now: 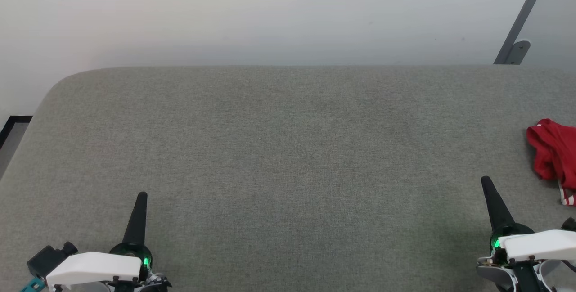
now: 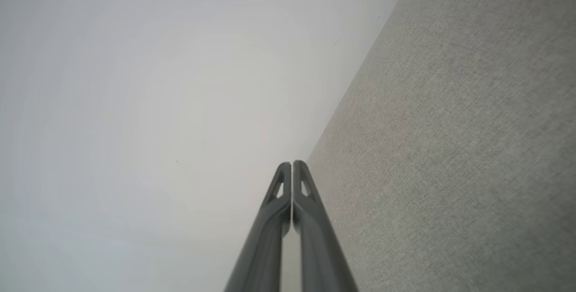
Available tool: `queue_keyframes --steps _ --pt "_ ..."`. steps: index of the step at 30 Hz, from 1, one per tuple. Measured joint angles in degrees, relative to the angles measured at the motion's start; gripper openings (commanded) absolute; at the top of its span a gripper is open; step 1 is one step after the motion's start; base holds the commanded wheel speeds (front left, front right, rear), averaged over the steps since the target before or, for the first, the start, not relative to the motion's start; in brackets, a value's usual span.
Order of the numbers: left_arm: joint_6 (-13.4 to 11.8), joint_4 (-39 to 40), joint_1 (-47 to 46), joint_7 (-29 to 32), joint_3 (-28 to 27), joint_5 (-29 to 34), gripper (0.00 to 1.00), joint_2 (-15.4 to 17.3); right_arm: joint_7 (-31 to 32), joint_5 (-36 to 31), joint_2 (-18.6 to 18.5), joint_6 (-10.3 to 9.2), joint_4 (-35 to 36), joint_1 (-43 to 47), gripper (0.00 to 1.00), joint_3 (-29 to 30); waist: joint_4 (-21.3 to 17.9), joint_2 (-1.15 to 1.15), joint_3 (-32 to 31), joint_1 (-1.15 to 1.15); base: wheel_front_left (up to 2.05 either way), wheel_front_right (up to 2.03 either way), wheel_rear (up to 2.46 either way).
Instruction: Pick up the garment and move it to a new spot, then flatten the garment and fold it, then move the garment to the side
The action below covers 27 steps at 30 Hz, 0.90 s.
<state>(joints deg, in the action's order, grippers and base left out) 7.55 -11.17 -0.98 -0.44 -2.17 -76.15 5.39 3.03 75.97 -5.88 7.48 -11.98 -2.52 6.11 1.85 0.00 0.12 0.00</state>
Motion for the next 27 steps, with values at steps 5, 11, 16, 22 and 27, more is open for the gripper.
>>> queue_keyframes --steps 5,11,16,22,27 --pt "0.0 -0.44 -0.57 0.71 -0.3 -2.38 0.0 -0.12 0.36 2.01 0.32 0.0 -0.32 -0.43 0.0 0.03 -0.2 0.0 0.01 0.0 0.0 0.0 0.0" --pt "0.0 -0.78 -1.18 1.45 -0.64 -4.58 0.0 -0.26 0.92 4.1 0.66 0.0 -0.71 -0.74 0.0 0.09 -0.4 0.0 0.01 0.0 0.0 0.0 0.0" --pt "0.0 -1.1 -1.7 2.02 -0.91 -6.55 0.0 -0.41 1.3 5.91 1.04 0.0 -0.91 -1.38 0.0 0.13 -0.6 0.0 0.02 0.0 0.0 0.0 0.0" --pt "0.0 -1.44 -2.29 2.72 -1.27 -8.96 0.0 -0.62 1.77 8.18 1.51 0.0 -1.14 -1.66 0.0 0.19 -0.85 0.0 0.02 0.0 0.0 0.0 0.0" --pt "0.0 -1.7 -2.83 3.32 -1.55 -10.6 0.0 -0.81 2.09 9.88 1.82 0.0 -1.32 -2.08 0.0 0.23 -1.05 0.0 0.03 0.0 0.0 0.0 0.0"
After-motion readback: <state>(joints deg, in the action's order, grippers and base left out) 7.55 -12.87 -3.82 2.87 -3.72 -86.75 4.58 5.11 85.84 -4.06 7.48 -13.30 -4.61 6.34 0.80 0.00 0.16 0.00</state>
